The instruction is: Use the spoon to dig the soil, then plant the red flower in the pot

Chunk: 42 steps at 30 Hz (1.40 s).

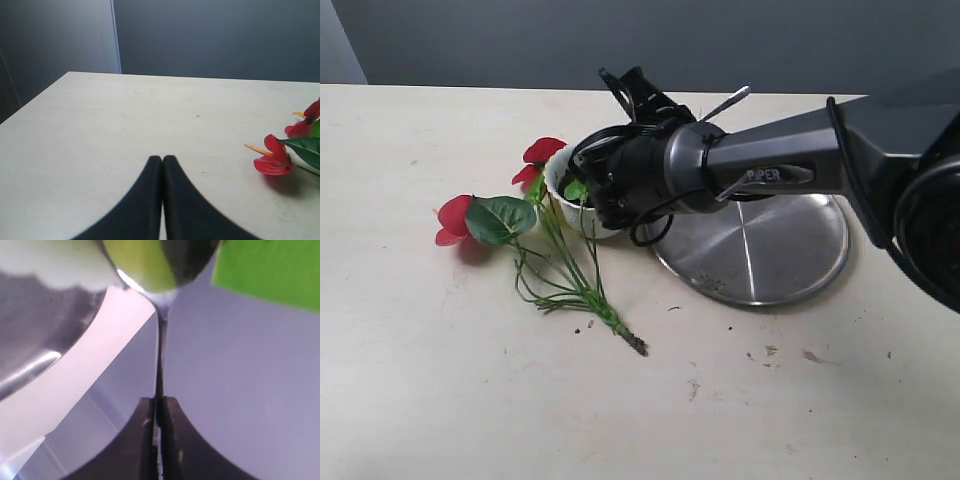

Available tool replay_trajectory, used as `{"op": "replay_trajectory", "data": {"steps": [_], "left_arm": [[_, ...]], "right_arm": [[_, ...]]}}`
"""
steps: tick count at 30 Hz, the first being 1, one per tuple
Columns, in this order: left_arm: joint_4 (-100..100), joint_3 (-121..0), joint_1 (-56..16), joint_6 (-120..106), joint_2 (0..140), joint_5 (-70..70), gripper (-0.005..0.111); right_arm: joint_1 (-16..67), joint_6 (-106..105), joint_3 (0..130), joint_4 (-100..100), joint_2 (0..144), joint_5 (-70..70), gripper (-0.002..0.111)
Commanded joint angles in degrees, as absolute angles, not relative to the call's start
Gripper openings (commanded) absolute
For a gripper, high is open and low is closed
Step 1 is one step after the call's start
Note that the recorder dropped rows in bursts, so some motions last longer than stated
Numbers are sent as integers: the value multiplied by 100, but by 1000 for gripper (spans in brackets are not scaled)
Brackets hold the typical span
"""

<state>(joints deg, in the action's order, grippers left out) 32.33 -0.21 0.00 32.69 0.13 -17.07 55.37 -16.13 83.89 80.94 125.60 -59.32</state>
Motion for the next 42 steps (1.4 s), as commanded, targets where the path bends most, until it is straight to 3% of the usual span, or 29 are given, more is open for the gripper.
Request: {"op": "replay_trajectory", "data": {"steps": [1,8,16,23,42], "left_arm": [[3244,0,2,3283,0,-1668,0],[3244,0,2,3283,0,-1668,0],[3244,0,2,3283,0,-1668,0],[3244,0,2,3283,0,-1668,0],[3244,0,2,3283,0,-1668,0]], "right_arm": [[5252,-1393,8381,7723,12223,-6403,-1],[4863,-626,8381,7158,11780,-6735,-1],[4198,-45,8381,3268,11311,-6279,-1],[3489,-310,8381,1503,11389,-5689,-1],[3066,-1661,8381,1279,12378,-4750,-1]]}}
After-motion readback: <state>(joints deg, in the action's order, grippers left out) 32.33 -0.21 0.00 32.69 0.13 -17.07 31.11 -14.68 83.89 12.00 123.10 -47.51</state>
